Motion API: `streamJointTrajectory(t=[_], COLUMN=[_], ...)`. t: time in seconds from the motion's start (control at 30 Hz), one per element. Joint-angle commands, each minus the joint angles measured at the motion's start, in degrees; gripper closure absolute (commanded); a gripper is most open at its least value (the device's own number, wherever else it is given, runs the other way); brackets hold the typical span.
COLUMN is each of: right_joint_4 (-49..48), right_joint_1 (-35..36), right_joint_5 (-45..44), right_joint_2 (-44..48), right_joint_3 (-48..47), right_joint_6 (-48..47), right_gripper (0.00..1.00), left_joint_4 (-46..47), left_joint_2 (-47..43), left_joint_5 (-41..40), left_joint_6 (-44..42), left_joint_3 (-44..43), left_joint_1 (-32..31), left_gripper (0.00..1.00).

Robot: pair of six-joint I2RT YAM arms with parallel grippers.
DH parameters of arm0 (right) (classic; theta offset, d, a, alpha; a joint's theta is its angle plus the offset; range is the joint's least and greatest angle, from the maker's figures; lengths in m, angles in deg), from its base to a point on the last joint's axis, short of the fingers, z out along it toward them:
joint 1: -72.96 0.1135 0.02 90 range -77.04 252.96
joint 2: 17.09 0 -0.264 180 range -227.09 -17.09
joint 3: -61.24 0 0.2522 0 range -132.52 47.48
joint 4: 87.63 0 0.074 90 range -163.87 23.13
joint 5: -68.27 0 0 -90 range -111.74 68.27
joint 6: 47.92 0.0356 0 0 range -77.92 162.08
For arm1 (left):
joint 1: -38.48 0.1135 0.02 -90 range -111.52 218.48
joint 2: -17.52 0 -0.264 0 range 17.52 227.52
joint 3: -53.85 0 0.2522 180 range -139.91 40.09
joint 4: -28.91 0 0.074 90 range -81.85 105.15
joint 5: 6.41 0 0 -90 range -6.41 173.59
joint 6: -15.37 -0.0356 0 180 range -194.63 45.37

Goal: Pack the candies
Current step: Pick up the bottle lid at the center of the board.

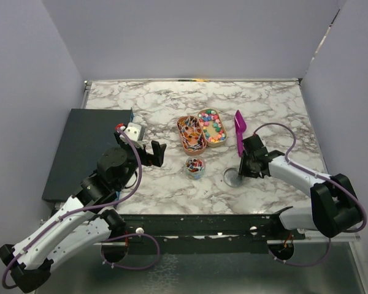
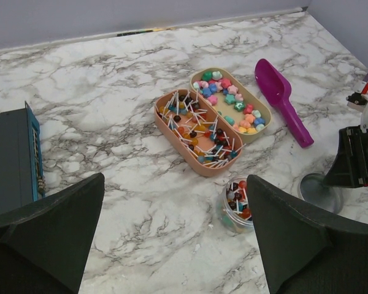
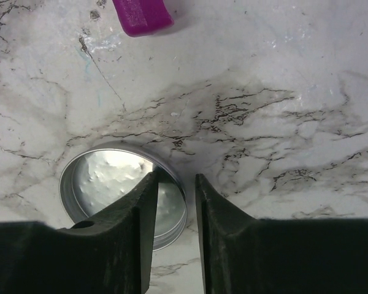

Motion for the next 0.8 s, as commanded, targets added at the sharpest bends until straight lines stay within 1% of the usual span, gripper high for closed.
streamJointTrajectory(t=[0.0, 0.17, 0.27, 0.53, 0.63, 0.77], right_joint_4=[-2.23, -2.02, -2.10, -1.10, -0.43, -0.26], right_joint_1=[0.47, 0.55, 0.72, 1.50, 1.95, 4.51], right_joint_5=[-2.13, -2.96, -2.37, 0.52, 2.27, 4.00], right_joint_2=[-1.19, -1.46, -1.29, 4.00, 6.43, 9.04], right_joint_3=[0.98, 1.09, 1.12, -0.93, -2.45, -5.01], right_joint_6=[1.18, 1.00, 1.00, -1.49, -3.14, -6.54], right_gripper=[0.69, 0.85, 0.98, 0.99, 0.99, 0.99], left_joint_4=[0.11, 0.11, 0.04, 0.14, 0.24, 0.54], left_joint_2=[-0.69, -0.94, -1.04, -0.76, 0.22, 1.67], left_joint_5=[0.87, 0.91, 1.07, 2.35, 4.61, 8.21], left_joint_6=[-0.32, -0.48, -0.45, 0.62, 1.58, 2.87], left_joint_3=[0.20, 0.27, 0.34, 0.35, 0.16, -0.22], left_joint_1=[0.26, 0.30, 0.30, 0.30, 0.28, 0.29], left_gripper=[0.01, 0.01, 0.01, 0.01, 0.01, 0.01])
